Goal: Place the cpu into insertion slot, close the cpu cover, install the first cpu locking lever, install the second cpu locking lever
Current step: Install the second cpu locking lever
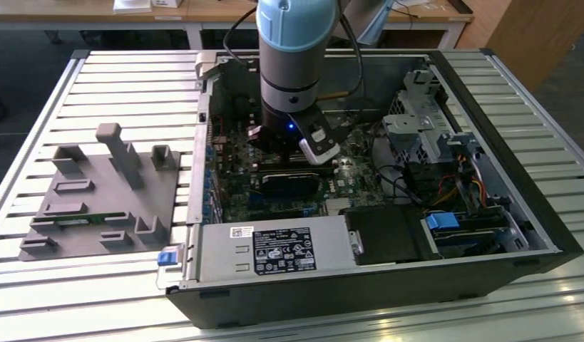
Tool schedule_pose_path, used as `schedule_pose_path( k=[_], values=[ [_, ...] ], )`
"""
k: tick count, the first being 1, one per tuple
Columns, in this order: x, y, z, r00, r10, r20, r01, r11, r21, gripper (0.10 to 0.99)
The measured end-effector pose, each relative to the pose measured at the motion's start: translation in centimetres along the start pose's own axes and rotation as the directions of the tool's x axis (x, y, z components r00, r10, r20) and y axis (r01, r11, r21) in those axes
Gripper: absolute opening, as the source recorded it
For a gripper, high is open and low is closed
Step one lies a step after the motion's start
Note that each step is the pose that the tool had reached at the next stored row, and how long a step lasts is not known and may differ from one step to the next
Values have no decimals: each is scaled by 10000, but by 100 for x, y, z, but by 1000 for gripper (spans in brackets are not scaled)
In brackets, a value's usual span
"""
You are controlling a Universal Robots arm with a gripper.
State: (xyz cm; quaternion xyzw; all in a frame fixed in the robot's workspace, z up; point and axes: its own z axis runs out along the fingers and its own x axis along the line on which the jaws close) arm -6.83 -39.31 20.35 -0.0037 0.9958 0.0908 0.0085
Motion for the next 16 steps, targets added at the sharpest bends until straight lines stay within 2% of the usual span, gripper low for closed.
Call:
schedule_pose_path(
  k=[3, 8, 10, 16],
  values=[
    [45, -28, 5, 10000, 1, 8, 0, 9999, -163, 118],
    [56, -43, 35, 10000, 7, 11, -6, 9988, -499, 118],
    [59, -46, 50, 10000, 8, 13, -7, 9984, -557, 118],
    [88, -50, 68, 10000, 9, 13, -8, 9979, -648, 118]
  ],
)
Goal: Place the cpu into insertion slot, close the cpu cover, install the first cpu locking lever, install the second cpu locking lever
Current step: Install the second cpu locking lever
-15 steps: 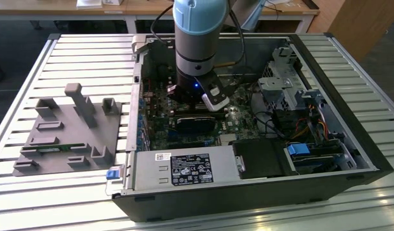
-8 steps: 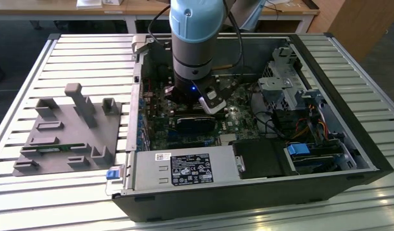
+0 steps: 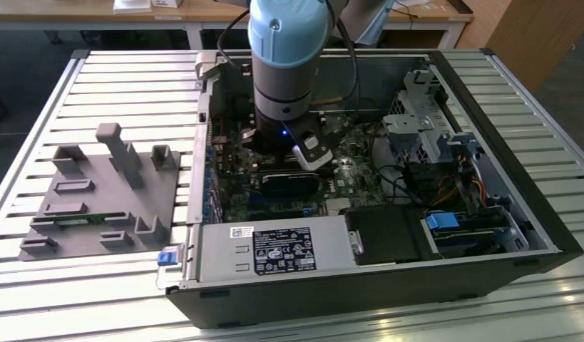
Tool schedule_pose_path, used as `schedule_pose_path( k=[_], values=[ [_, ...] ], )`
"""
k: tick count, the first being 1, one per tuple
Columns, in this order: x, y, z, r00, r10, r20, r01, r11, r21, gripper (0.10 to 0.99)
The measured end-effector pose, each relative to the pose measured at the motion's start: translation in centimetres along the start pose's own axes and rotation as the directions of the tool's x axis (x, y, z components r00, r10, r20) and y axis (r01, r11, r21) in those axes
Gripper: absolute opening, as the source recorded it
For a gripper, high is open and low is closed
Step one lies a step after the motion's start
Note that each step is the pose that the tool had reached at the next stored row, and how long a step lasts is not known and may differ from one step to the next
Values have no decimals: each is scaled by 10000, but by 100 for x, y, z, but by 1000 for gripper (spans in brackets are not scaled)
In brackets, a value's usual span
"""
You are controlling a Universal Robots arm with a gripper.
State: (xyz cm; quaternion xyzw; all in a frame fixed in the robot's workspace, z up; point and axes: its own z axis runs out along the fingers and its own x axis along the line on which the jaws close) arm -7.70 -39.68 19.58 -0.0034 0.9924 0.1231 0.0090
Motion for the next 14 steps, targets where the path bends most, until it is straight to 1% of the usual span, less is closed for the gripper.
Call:
schedule_pose_path(
  k=[7, 14],
  values=[
    [9, 0, 13, 10000, 2, 0, -2, 10000, -96, 118],
    [22, 21, 28, 10000, 2, 1, -2, 9999, -124, 118]
  ],
)
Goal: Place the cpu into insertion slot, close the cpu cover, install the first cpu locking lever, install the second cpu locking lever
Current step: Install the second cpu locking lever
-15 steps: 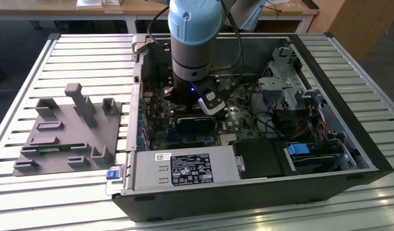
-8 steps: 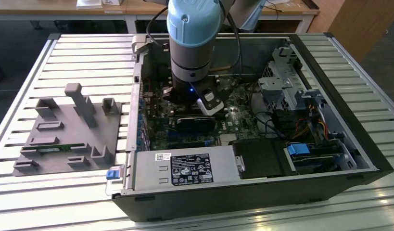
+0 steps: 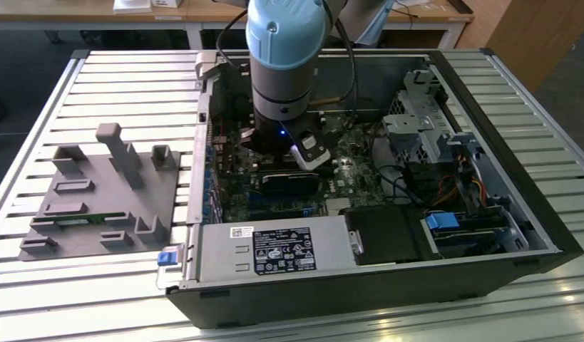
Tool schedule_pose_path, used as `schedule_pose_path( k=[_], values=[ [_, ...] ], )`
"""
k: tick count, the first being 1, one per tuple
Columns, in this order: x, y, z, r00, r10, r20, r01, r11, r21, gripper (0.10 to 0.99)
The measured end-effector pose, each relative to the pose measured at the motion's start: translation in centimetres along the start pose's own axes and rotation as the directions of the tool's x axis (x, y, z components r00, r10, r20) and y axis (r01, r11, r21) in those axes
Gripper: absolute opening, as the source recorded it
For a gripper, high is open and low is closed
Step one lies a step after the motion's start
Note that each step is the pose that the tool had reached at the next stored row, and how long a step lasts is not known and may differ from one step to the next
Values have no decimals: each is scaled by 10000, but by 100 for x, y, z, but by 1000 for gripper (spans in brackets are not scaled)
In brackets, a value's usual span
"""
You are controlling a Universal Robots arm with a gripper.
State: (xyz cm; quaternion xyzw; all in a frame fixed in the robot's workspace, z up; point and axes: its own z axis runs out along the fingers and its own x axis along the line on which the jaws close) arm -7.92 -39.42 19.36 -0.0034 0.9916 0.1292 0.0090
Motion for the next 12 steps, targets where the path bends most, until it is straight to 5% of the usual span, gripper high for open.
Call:
schedule_pose_path(
  k=[12],
  values=[
    [48, 31, 32, 10000, -1, 4, 1, 10000, -21, 118]
  ],
)
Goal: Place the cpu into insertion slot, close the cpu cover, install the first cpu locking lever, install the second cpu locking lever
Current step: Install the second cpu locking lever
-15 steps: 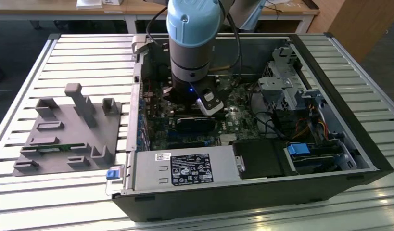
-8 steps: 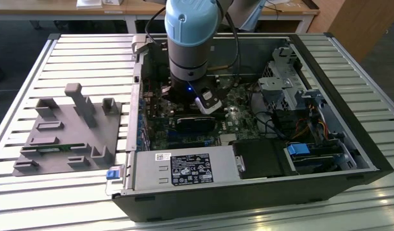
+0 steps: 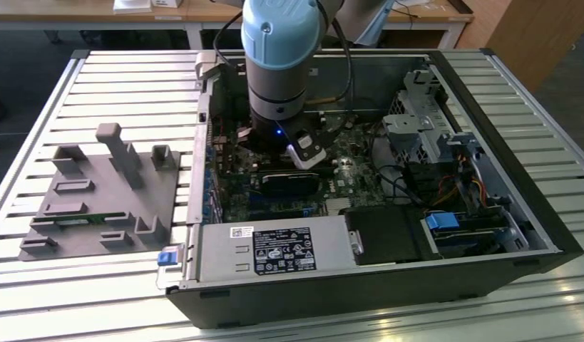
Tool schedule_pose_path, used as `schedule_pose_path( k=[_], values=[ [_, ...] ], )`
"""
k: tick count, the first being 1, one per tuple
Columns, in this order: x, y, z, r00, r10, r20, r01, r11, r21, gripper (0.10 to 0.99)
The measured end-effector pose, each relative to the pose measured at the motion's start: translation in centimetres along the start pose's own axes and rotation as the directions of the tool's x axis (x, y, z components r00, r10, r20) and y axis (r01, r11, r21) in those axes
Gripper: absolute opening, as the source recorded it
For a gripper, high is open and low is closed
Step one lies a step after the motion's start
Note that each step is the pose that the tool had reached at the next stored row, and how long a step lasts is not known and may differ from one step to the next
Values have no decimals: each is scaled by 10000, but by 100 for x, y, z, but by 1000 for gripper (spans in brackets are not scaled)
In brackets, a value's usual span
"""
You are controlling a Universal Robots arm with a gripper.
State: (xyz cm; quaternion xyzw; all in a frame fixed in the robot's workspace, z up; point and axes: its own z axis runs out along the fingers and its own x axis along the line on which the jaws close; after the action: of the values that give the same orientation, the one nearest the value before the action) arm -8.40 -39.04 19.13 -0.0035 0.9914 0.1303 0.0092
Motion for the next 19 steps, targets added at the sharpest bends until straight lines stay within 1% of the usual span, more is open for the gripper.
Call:
schedule_pose_path(
  k=[6, 8, 13, 19],
  values=[
    [2, 1, -5, 10000, 0, 3, 0, 10000, -11, 118],
    [1, 9, -28, 10000, 1, 7, -1, 10000, -26, 118],
    [-1, 27, -98, 10000, 1, 4, -1, 10000, -26, 118],
    [-3, 56, -208, 10000, 1, 4, -1, 10000, -26, 118]
  ],
)
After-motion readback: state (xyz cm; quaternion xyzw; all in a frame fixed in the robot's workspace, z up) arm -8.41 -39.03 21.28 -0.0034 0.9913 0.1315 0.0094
